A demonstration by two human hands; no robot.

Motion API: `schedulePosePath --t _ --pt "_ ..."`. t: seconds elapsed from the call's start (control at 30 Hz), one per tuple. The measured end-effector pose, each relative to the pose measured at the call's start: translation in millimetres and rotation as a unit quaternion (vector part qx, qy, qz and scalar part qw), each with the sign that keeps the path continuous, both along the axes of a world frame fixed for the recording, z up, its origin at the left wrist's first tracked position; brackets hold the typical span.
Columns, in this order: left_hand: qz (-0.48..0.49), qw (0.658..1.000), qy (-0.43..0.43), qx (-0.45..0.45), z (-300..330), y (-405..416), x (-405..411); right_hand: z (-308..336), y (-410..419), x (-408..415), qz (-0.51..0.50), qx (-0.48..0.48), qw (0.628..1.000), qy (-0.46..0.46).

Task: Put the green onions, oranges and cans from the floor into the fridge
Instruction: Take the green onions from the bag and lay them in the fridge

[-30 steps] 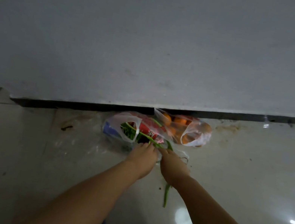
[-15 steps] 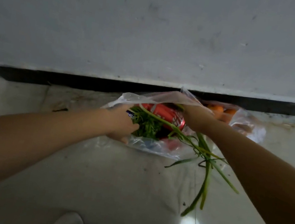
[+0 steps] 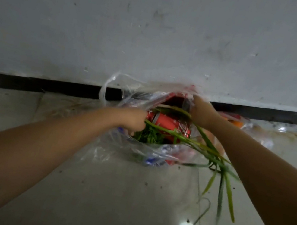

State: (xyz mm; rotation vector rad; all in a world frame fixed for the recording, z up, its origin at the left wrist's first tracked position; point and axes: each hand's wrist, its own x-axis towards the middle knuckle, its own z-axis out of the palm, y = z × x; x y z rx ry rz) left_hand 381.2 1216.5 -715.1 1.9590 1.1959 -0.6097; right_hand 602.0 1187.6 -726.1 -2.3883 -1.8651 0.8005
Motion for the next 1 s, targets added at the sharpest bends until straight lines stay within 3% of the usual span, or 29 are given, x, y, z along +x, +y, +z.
schedulePosePath --t 0.07,0.17,0.3,0.4,0.47,0.53,0.67,0.77,0.87,1.0 --pt "0.137 0.985 -0.092 -0.04 1.7 9.2 15.0 -1.2 1.1 -5.2 -0.017 0.032 0.999 0.016" --pt "0.191 0.971 -0.141 -0.007 3.4 25.5 25.3 -18.3 5.2 -9.6 -0.034 0.049 0.998 0.016" --pt "0.18 0.975 -0.106 0.07 -11.4 39.9 16.3 -43.7 8.9 -12.7 -0.02 -0.032 0.999 -0.004" --pt "0.172 0.976 -0.07 0.112 -24.9 41.6 2.3 -42.1 12.3 -18.1 -0.065 0.029 0.997 -0.022" --pt "0.199 0.971 -0.05 0.122 -28.8 43.7 -6.5 -40.6 20.8 -21.1 -0.085 -0.001 0.996 0.016" --pt "0.264 0.959 -0.045 0.096 -32.8 45.8 -14.6 -35.0 30.3 -27.7 -0.042 -0.047 0.996 0.069" --pt "0.471 0.865 -0.133 -0.109 -25.4 37.7 -23.9 -4.6 33.5 -59.0 0.103 -0.082 0.988 0.086" --pt "0.51 0.826 -0.139 -0.197 -17.9 23.7 -23.7 5.4 18.2 -86.8 0.174 -0.07 0.982 0.02" --pt "0.555 0.783 -0.163 -0.231 -19.7 9.6 -16.1 -0.2 14.1 -95.0 0.18 -0.061 0.981 -0.034" --pt "0.617 0.718 -0.199 -0.254 -32.4 0.0 -3.7 4.3 35.7 -62.9 0.112 -0.139 0.982 -0.052"
